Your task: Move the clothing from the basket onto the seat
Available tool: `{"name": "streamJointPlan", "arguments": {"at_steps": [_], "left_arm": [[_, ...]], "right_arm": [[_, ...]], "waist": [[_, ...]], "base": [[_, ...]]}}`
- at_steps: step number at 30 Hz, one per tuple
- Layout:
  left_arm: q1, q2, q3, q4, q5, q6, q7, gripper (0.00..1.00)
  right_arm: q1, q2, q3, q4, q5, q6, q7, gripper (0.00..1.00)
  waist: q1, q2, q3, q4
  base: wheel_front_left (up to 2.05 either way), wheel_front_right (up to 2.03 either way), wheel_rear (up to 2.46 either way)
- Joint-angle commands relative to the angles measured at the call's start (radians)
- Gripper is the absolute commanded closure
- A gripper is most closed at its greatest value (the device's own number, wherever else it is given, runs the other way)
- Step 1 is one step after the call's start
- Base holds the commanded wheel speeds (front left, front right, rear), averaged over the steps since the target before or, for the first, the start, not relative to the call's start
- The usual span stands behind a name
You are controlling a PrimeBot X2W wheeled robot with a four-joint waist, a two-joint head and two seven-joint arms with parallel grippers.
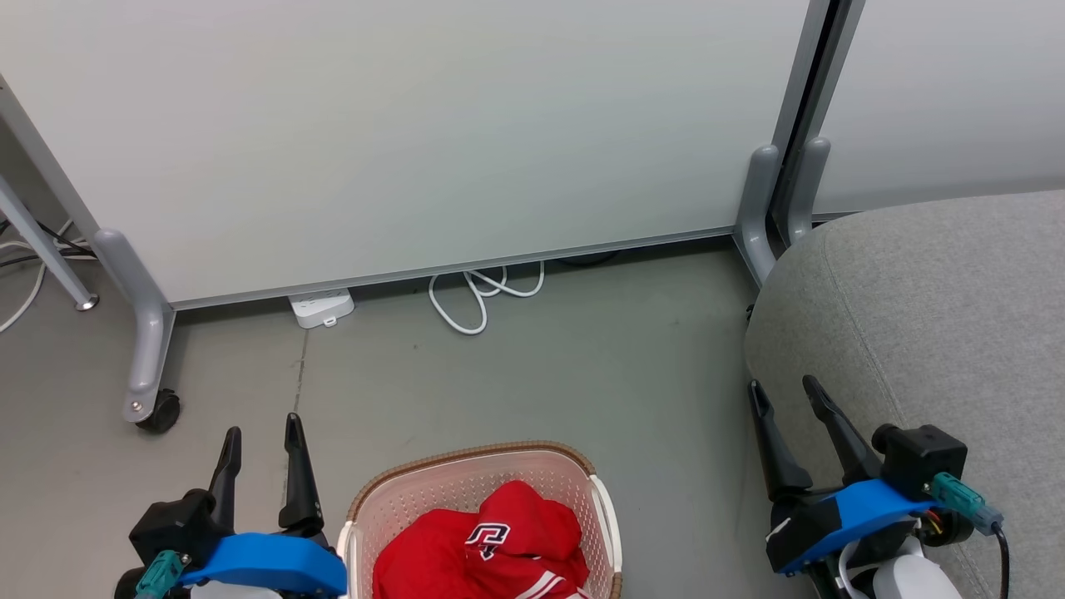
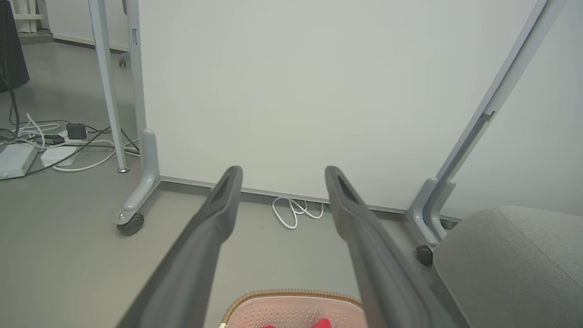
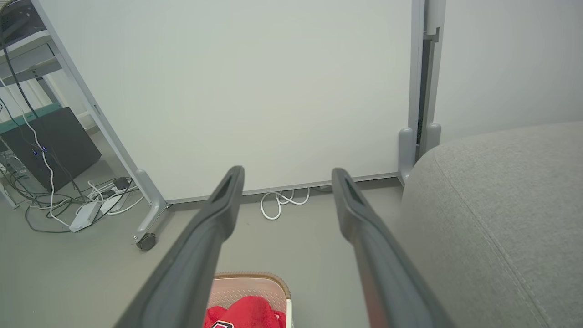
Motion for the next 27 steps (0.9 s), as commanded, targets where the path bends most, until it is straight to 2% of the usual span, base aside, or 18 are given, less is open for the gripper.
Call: {"name": "streamJointPlan", "arguments": {"at_steps": [1, 21, 27], "left_arm": [[-0.001, 0.000, 0.003, -0.004, 0.020, -0.001, -0.010, 0.00], [0.015, -0.001, -0.020, -0.006, 0.100, 0.017, -0.044, 0.00], [0.013, -0.001, -0.026, -0.002, 0.092, 0.018, -0.044, 0.00]], "right_arm": [[-0.014, -0.007, 0.002, 0.000, -0.026, 0.002, -0.005, 0.00], [-0.016, -0.008, 0.000, 0.006, -0.165, 0.002, -0.023, 0.00], [-0.016, -0.008, -0.001, 0.006, -0.160, 0.002, -0.023, 0.00]], "waist": [[0.0000, 0.0000, 0.000, 0.000], [0.0000, 0.0000, -0.001, -0.002], [0.0000, 0.0000, -0.001, -0.001]], "base": [[0.00, 0.00, 0.00], [0.00, 0.00, 0.00], [0.00, 0.00, 0.00]]}}
